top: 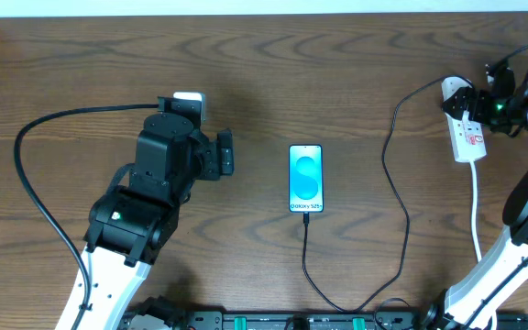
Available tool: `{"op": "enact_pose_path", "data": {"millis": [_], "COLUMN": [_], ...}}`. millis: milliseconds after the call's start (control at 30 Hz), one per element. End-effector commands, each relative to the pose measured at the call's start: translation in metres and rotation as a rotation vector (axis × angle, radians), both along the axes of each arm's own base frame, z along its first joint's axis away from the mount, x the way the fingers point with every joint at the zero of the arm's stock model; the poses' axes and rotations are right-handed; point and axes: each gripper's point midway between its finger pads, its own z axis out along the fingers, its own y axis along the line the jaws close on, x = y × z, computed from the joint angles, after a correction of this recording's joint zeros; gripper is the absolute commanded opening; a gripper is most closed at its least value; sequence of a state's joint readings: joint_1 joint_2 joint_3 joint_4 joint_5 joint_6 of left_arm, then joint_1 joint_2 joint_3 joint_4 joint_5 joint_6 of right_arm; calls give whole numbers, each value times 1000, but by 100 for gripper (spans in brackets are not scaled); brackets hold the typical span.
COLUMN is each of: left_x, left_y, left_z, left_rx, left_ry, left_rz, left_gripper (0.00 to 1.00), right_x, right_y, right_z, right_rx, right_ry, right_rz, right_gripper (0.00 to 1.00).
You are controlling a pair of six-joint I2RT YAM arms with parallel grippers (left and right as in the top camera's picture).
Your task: Plug charger to phone and switch on socket
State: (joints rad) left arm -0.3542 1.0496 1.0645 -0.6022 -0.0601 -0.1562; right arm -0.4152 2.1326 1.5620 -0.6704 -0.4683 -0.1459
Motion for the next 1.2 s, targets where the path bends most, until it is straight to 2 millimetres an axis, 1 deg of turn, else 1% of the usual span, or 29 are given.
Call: {"op": "enact_pose_path", "data": {"millis": [0,200,333,800,967,1167], "left_x": [2,2,2,2,2,2], "left_y": [4,4,4,4,4,4], "left_z": [1,1,1,1,1,1], "left_rx": [19,19,19,19,19,19], "left_ry": [-6,-6,-6,-6,-6,-6], "left_rz": [12,12,12,12,12,12], "left_gripper": [91,91,91,91,91,91], "right_x": [-5,-5,-3,-4,-4,-5], "right_y": [32,36,47,68,80,82], "right_z": [-2,-1,4,3,6,6], "right_rx": [141,155,205,228,263,265], "right_ry": [4,5,-14,23,20,24], "right_rz": [41,48,72,83,106,111], "right_gripper": [99,99,99,99,99,99]}}
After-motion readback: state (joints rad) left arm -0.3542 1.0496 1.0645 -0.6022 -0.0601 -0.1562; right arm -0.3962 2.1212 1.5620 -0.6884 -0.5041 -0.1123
